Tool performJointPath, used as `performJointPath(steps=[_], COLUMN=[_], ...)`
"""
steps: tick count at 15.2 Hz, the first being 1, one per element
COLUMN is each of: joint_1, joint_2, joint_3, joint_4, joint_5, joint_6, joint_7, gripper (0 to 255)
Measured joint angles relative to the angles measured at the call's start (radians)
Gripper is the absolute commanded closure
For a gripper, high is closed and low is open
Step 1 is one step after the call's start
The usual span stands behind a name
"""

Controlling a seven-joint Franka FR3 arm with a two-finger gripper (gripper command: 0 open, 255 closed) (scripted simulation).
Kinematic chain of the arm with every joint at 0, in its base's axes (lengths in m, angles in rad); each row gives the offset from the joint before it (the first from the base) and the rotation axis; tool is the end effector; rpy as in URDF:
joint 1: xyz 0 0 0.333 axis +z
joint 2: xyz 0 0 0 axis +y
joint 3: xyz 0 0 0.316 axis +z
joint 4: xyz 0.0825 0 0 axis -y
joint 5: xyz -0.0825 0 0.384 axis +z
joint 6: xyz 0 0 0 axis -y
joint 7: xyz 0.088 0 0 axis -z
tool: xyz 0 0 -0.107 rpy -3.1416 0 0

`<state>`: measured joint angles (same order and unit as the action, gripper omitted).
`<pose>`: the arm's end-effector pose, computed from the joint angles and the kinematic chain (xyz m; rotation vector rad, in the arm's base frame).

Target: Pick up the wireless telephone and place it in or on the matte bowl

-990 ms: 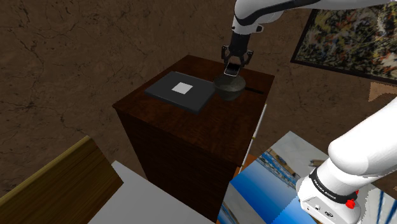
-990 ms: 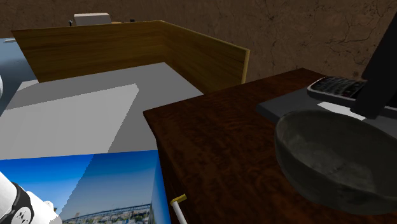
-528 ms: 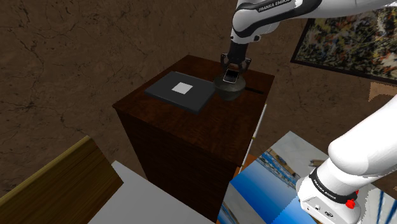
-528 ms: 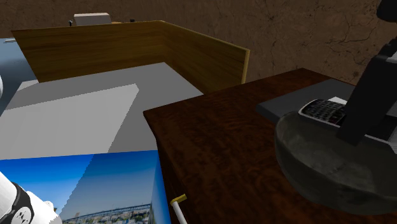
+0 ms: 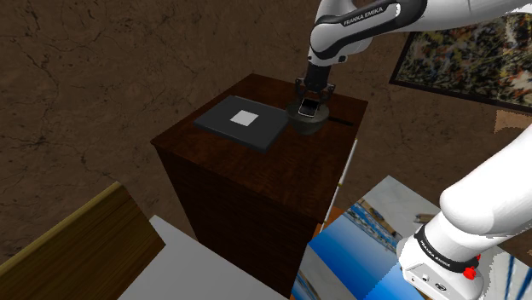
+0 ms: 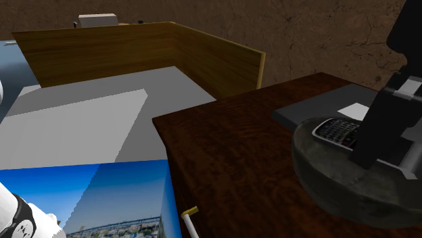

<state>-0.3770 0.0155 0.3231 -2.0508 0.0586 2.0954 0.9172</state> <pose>0.5548 -0.0276 0.4338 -2.7015 1.4755 -0.0056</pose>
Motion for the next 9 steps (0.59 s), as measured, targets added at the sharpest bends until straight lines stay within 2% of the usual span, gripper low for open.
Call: performJointPath(steps=[2, 3, 9], joint_1=[0.0, 0.0, 0.0], joint_2=[0.0, 0.0, 0.0], joint_3=[0.0, 0.0, 0.0], joint_4=[0.0, 0.0, 0.0], joint_5=[0.0, 0.0, 0.0], joint_6=[0.0, 0.0, 0.001], joint_7=[0.0, 0.0, 0.0], gripper=[255, 0, 0])
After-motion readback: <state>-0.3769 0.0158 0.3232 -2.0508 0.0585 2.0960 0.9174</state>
